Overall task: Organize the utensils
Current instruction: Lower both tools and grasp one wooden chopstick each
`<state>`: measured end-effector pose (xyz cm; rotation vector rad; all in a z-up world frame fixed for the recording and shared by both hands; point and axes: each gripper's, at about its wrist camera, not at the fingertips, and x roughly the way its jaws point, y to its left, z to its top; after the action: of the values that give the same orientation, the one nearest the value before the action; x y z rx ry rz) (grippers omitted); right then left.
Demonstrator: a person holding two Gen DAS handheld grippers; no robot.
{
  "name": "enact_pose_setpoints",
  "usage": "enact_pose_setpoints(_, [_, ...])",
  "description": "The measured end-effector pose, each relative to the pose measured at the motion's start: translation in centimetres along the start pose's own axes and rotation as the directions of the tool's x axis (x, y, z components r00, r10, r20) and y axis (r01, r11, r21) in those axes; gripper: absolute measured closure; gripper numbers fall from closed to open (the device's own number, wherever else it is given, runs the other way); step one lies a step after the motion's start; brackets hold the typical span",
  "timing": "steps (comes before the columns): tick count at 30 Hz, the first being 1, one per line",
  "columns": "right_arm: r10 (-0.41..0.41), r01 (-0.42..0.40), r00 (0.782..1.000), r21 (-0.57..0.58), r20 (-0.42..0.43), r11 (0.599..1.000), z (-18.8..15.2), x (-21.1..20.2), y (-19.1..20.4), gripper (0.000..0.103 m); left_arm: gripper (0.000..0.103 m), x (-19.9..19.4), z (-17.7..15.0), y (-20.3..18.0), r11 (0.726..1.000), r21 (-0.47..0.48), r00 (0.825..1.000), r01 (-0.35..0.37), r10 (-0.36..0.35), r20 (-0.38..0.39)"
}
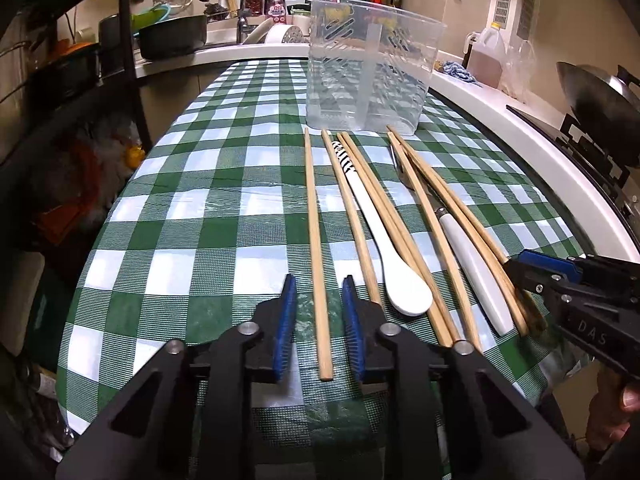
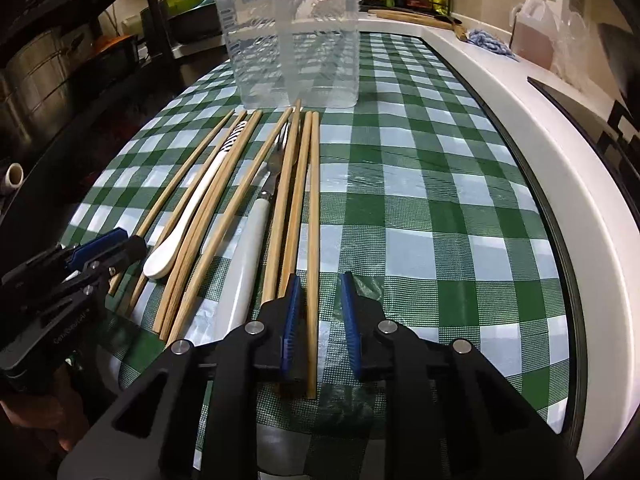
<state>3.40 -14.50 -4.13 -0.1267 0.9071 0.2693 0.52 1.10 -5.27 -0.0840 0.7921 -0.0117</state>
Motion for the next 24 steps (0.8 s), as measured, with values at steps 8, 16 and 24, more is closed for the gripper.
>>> enact_pose_setpoints(8, [-0.045, 0.045, 0.999, 0.027, 0.004, 0.999, 0.2, -0.3, -0.7, 0.097, 0.097, -0.3, -0.1, 0.5, 1.000, -0.001, 1.000, -0.020, 0.020, 0.011])
enact_pose_setpoints(16, [-0.090, 0.090, 0.996, 0.035, -0.007, 0.995, 0.1, -0.1, -1.4, 0.093, 0.096, -0.1, -0.2, -0.1, 0.999, 0.019, 0.999, -0.030, 0.030, 0.019])
enact_pose_setpoints(24, [-0.087, 0.087, 0.996, 0.048, 0.002, 0.995, 0.0, -0.2, -1.5, 0.096, 0.096, -0.2, -0.5, -0.3, 0.999, 0.032, 0.999, -0.037, 0.036, 0.032])
